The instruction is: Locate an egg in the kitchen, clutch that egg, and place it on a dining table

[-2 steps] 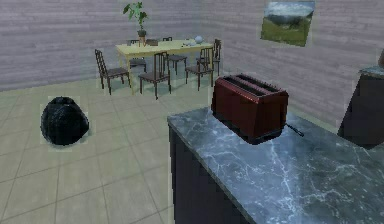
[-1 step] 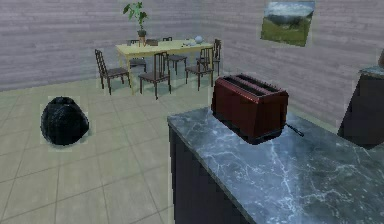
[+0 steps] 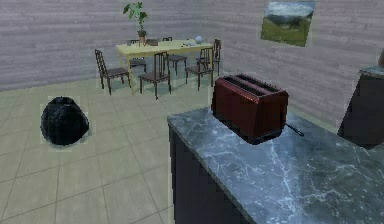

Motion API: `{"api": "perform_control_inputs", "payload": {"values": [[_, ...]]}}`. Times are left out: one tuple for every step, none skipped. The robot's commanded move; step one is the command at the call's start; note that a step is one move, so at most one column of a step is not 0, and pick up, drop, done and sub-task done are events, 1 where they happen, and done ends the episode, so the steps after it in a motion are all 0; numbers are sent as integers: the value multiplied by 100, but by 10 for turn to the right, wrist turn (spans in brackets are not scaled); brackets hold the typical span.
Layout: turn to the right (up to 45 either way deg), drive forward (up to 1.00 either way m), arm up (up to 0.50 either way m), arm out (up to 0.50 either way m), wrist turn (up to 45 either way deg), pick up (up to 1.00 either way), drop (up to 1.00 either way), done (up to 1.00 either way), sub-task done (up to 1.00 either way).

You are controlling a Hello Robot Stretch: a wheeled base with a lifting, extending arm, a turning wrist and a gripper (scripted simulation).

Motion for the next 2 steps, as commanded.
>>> {"api": "perform_control_inputs", "payload": {"values": [[450, 0, 0, 0, 0, 0, 0, 0, 0], [150, 0, 0, 0, 0, 0, 0, 0, 0]]}}
